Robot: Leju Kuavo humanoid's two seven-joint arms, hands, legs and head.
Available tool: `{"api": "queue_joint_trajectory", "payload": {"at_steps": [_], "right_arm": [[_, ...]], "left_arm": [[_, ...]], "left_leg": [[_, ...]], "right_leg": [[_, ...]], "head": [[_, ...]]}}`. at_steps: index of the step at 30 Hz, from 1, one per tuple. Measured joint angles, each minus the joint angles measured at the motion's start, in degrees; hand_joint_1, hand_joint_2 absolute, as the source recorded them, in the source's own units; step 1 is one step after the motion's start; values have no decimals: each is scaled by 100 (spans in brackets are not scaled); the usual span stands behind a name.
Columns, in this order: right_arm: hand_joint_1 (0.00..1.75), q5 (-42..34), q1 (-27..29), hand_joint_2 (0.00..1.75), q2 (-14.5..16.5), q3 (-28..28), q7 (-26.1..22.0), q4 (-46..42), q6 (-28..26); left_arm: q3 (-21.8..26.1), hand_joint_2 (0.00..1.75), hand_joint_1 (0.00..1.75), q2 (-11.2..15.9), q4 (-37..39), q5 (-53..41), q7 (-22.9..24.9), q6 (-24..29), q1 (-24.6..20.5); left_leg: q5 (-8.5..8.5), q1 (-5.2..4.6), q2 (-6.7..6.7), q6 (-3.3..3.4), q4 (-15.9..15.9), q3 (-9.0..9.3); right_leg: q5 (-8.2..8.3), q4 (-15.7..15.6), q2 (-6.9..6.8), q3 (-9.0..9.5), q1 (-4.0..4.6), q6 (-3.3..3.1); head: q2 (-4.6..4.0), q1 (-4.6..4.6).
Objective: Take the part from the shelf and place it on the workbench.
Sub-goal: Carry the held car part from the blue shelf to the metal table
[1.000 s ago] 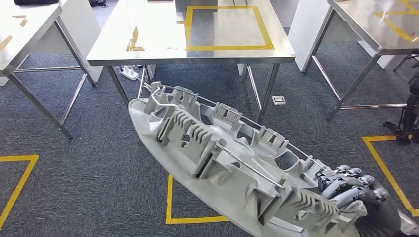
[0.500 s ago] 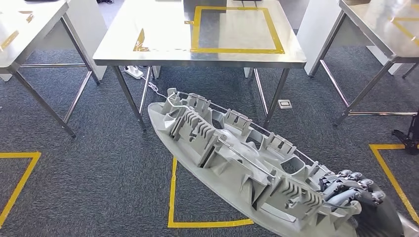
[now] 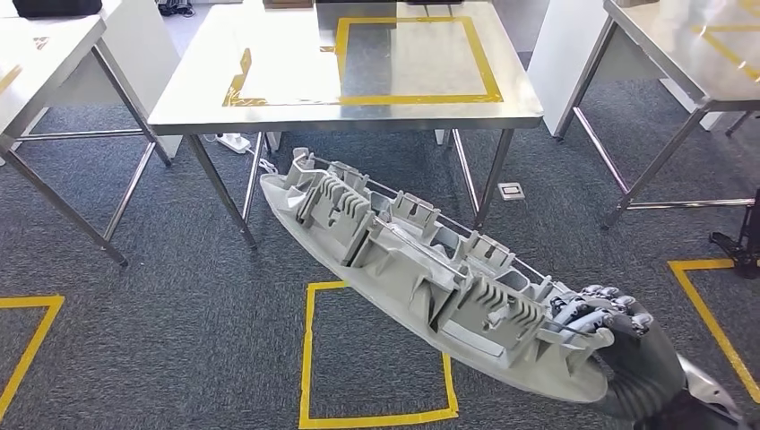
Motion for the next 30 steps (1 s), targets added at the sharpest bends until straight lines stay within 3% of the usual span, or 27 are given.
{"api": "queue_joint_trajectory", "payload": {"at_steps": [4,6,9,10,11,12,14,15,16,19,21,24,25,26,27,29,30], "right_arm": [[175,5,-144,175,73,73,28,63,-22],[175,-30,-213,175,85,102,89,70,-24],[175,-131,-268,175,88,134,167,84,-21],[175,-163,-268,175,88,141,183,95,-15],[175,-190,-270,175,88,147,196,108,-8],[175,-205,-277,175,88,154,209,122,-2],[175,-203,-318,175,88,175,235,152,1],[175,-193,-352,175,89,188,249,168,0],[175,-184,-387,175,89,197,262,183,-1],[175,-216,-451,175,88,213,304,221,-1],[175,-275,-484,175,88,216,312,248,9],[175,-323,-545,175,88,221,313,296,20],[175,-327,-554,175,87,223,316,310,20],[175,-327,-556,175,86,225,322,319,22],[175,-327,-556,175,84,227,330,325,27],[175,-323,-559,175,82,231,349,331,46],[175,-318,-564,175,82,235,362,331,56]], "left_arm": [[5,0,0,39,-4,49,-11,36,8],[8,0,0,67,-8,56,-4,48,5],[10,0,0,108,-10,48,31,55,-2],[11,0,0,115,-10,45,45,58,1],[12,0,0,119,-10,45,58,62,5],[13,0,0,118,-10,44,75,66,8],[13,0,0,108,-9,37,102,66,5],[13,0,0,102,-9,26,115,63,-5],[13,0,0,99,-9,14,125,59,-16],[13,0,0,85,-9,-10,142,46,-47],[13,0,0,65,-9,-22,139,30,-61],[12,0,0,41,-8,-51,125,2,-60],[12,0,0,39,-8,-55,123,-1,-56],[12,0,0,38,-8,-58,120,-2,-53],[12,0,0,38,-8,-61,117,-3,-51],[11,0,0,35,-6,-69,112,-3,-47],[11,0,0,30,-4,-75,111,-3,-47]], "left_leg": [[-49,-14,-14,136,-161,83],[-78,14,-12,207,-191,142],[-146,21,-11,251,-198,204],[-174,21,-14,248,-197,230],[-204,21,-19,241,-197,268],[-237,21,-25,229,-197,316],[-311,14,-34,193,-195,409],[-345,6,-38,166,-192,430],[-372,-2,-39,135,-194,437],[-416,-2,-32,41,-225,462],[-531,2,-19,-15,-12,394],[-943,14,-11,-72,1046,-183],[-984,16,-11,-83,1328,-378],[-900,17,-11,-88,1411,-484],[-698,19,-10,-87,1265,-482],[-174,22,-5,-66,548,-259],[-21,20,-4,-43,207,-134]], "right_leg": [[-80,-8,0,39,4,124],[-227,276,-4,-74,-8,191],[-600,1371,-6,-749,-26,251],[-603,1603,-7,-938,-29,256],[-489,1629,-7,-1030,-30,254],[-264,1426,-7,-999,-30,244],[245,657,-9,-730,-21,200],[377,338,-9,-607,-7,169],[421,141,-8,-533,9,136],[361,29,-1,-484,19,36],[342,-15,-7,-411,-9,-40],[260,-32,-21,-295,-14,-110],[224,-31,-19,-254,-12,-112],[186,-31,-15,-205,-12,-107],[141,-30,-11,-146,-14,-97],[40,-26,-7,-24,-14,-60],[-10,-12,-1,13,-3,-32]], "head": [[0,9],[0,31],[0,61],[0,63],[0,68],[0,74],[0,86],[0,92],[0,95],[0,94],[0,72],[0,38],[0,35],[0,30],[0,25],[0,14],[0,9]]}}
